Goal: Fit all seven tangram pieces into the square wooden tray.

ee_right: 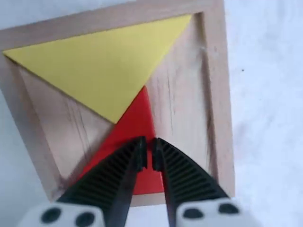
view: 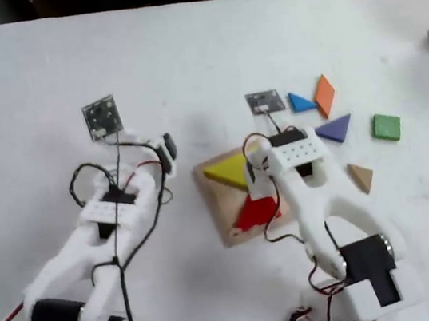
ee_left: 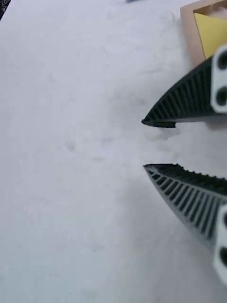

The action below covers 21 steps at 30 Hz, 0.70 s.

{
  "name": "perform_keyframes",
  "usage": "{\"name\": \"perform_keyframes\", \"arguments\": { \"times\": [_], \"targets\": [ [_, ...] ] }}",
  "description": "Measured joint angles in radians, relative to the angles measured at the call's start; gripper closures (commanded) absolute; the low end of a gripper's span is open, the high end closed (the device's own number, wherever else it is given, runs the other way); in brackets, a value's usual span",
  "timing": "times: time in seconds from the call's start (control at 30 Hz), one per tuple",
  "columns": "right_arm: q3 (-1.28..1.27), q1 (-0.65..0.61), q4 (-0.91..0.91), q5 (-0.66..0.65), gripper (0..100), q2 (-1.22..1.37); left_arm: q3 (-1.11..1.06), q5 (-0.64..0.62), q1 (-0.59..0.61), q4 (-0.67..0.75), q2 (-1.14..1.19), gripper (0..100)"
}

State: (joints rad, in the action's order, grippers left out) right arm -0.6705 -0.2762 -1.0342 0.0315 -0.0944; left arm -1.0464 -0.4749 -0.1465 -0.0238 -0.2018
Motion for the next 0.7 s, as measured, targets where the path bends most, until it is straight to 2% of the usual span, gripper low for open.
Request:
{"name": "perform_keyframes", "arguments": {
  "times": [0.17,0.43,0.7],
  "targets": [
    [-0.028,-0.008,-0.018,-0.011,97.4,-0.092,0.0,0.0,-0.002,0.0,0.0,86],
    [-0.035,-0.009,-0.015,-0.011,97.4,-0.1,0.0,0.025,-0.021,0.0,0.0,86],
    [-0.035,-0.008,-0.015,-0.083,97.6,-0.094,0.0,0.029,-0.023,0.0,0.0,86]
  ]
}}
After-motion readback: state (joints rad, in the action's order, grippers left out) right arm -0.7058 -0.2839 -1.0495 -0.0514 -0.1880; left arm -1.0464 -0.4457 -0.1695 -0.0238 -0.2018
